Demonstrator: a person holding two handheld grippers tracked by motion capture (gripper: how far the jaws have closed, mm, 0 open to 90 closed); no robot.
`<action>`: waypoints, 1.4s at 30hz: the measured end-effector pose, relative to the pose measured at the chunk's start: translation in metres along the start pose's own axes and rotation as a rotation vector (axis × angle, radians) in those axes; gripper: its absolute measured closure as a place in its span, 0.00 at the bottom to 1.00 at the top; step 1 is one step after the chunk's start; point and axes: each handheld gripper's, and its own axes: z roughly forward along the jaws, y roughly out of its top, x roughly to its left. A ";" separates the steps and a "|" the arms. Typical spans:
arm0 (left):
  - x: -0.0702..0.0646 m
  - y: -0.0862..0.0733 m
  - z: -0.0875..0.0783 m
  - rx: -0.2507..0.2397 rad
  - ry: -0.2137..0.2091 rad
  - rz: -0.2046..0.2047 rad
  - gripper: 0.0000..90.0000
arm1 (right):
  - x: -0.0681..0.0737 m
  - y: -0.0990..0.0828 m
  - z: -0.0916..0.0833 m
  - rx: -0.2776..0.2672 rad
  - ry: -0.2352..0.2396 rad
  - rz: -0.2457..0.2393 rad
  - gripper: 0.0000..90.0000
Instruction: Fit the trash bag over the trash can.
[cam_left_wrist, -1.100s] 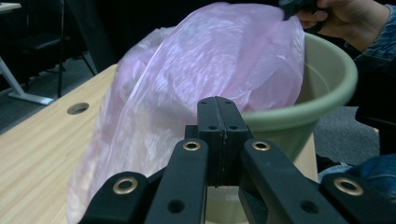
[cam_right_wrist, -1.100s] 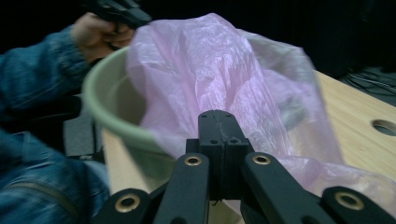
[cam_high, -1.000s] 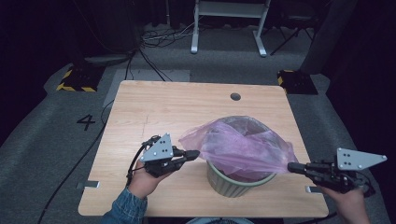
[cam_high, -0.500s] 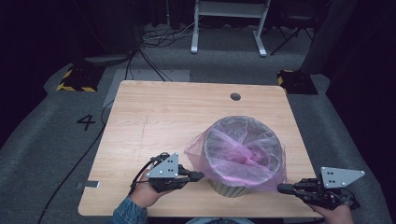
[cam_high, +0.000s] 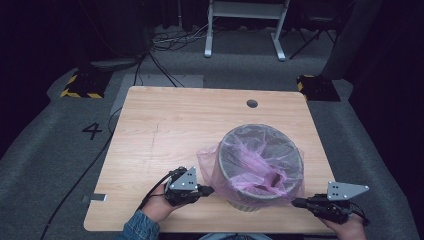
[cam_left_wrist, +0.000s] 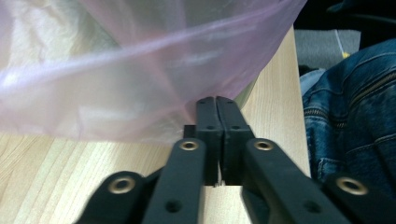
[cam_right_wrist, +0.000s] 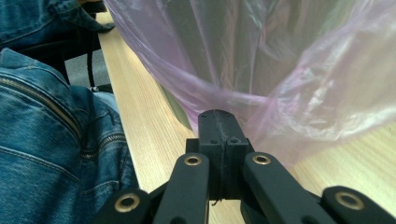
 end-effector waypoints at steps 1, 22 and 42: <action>0.001 -0.001 -0.006 -0.029 0.004 -0.016 0.84 | 0.000 -0.001 -0.001 -0.001 -0.004 0.002 1.00; 0.033 0.031 -0.010 -0.192 0.073 -0.057 0.39 | -0.014 0.030 -0.014 -0.109 -0.169 0.009 0.98; 0.036 0.005 -0.003 -0.039 0.092 -0.124 0.99 | -0.006 0.044 -0.022 -0.204 -0.162 -0.054 0.35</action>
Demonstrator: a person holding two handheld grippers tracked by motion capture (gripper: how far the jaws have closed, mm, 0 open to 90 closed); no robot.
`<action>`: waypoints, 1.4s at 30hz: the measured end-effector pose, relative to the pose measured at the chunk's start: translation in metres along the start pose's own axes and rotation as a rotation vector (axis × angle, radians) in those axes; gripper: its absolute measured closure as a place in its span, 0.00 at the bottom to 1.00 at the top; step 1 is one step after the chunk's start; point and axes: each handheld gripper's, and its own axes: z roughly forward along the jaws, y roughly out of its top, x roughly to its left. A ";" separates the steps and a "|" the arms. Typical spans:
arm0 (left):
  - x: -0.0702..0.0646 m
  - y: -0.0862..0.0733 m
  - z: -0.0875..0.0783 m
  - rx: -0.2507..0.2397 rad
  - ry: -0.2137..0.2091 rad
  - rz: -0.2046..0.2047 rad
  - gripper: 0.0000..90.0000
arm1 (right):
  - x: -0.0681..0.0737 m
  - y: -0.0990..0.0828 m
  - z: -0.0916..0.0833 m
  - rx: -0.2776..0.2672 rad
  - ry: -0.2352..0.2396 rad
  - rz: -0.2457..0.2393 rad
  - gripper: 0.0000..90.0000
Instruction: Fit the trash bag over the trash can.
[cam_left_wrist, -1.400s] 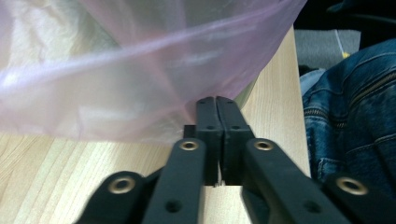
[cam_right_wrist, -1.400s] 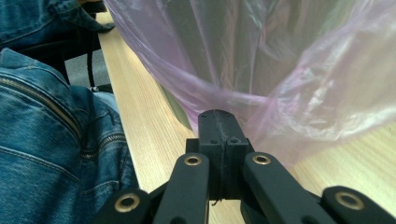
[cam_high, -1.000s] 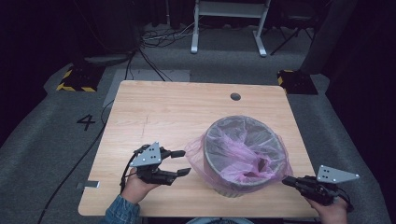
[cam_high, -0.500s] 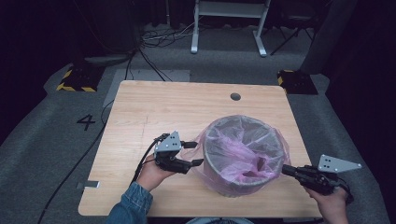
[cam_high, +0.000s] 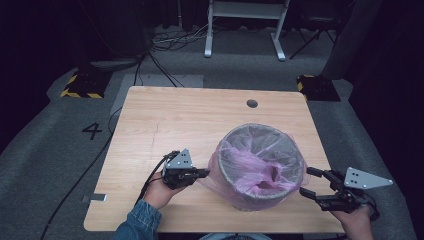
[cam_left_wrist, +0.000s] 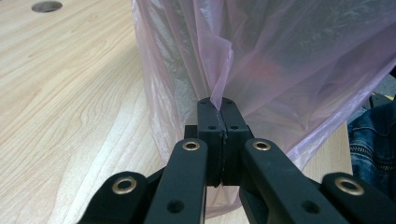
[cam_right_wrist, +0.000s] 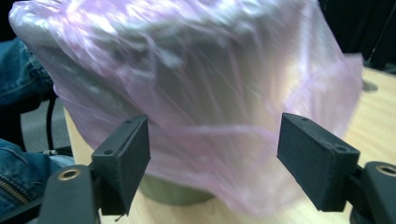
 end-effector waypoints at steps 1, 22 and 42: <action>-0.001 0.000 -0.001 -0.009 0.000 0.002 0.99 | 0.001 0.003 0.003 0.004 -0.004 -0.010 0.45; -0.005 -0.035 0.025 0.239 0.027 0.010 1.00 | -0.026 -0.058 0.044 0.395 -0.083 0.134 1.00; -0.010 -0.001 -0.032 -0.106 0.042 0.008 0.37 | 0.011 -0.002 0.015 0.055 -0.015 0.010 0.83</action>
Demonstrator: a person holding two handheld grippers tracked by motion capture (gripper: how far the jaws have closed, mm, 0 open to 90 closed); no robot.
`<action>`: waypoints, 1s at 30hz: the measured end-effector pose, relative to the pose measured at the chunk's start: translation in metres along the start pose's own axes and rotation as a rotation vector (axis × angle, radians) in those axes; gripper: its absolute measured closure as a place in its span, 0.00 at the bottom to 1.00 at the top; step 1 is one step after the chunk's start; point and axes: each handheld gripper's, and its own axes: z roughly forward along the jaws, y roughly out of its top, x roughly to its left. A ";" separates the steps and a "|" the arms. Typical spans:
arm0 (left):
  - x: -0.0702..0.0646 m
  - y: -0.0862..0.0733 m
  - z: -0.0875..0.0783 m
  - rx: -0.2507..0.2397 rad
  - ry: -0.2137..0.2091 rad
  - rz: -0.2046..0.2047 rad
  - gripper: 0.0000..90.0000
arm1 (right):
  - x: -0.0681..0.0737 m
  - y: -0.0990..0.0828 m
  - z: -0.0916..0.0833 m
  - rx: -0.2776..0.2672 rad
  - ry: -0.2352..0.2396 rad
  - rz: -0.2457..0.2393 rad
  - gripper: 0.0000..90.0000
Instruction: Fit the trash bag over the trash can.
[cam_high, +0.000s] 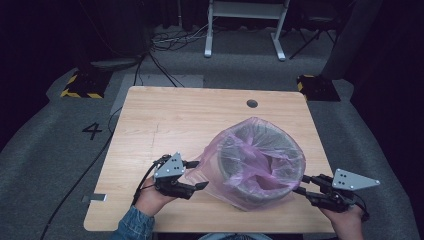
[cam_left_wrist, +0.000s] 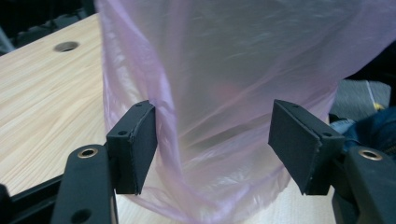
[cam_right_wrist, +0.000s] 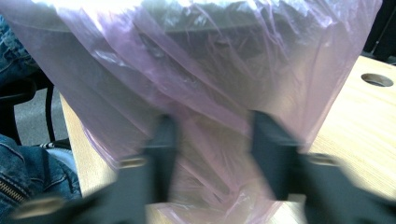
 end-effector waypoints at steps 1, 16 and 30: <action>0.002 -0.001 -0.003 -0.007 -0.001 -0.014 0.38 | 0.000 0.001 0.000 0.005 -0.015 -0.005 0.94; 0.010 0.025 0.020 -0.038 -0.021 0.002 0.43 | -0.016 0.012 -0.010 -0.031 -0.018 0.046 0.63; 0.016 0.028 0.038 0.016 0.015 0.014 0.99 | -0.012 0.020 -0.001 -0.022 0.001 -0.074 0.98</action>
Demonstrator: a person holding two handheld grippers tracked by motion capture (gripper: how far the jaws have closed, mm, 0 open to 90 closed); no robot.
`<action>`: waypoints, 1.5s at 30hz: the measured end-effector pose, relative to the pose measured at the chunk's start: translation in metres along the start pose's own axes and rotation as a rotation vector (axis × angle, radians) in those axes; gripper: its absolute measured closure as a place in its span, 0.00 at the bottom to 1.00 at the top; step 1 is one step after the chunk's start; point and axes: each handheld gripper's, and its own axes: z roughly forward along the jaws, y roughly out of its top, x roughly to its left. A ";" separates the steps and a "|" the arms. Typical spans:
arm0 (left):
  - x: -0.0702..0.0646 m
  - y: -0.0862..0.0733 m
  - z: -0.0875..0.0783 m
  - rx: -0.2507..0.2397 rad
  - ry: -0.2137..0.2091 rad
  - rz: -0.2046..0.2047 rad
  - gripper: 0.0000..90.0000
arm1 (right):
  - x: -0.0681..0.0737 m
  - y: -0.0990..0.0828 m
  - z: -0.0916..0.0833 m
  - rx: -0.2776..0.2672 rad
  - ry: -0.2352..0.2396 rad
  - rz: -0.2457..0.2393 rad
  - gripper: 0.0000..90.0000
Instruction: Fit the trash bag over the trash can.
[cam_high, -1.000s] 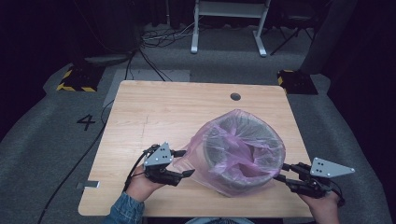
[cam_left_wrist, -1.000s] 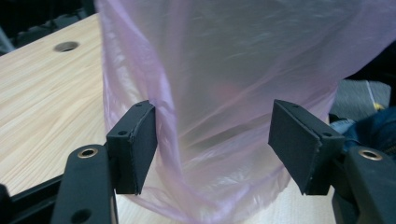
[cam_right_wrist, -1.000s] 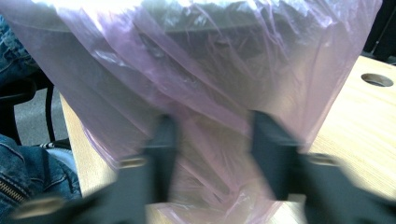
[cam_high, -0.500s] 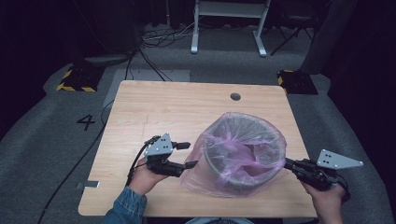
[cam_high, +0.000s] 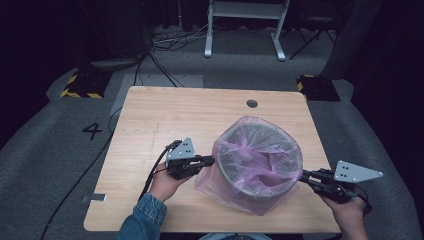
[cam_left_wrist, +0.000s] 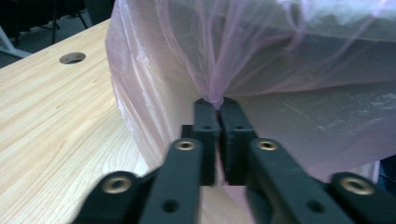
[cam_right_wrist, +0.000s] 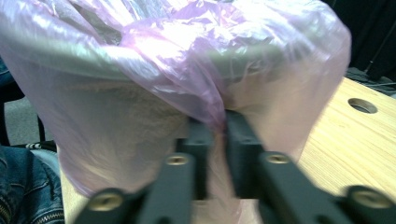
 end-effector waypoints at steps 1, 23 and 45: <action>0.001 -0.001 0.002 0.018 0.016 0.002 0.99 | -0.001 0.001 -0.001 -0.002 -0.008 0.010 0.99; -0.007 -0.040 0.041 0.345 0.090 0.037 1.00 | -0.022 -0.053 0.042 0.283 0.010 0.182 1.00; -0.008 -0.018 0.009 0.010 -0.150 0.009 0.42 | -0.014 -0.030 -0.003 0.019 0.018 0.092 0.64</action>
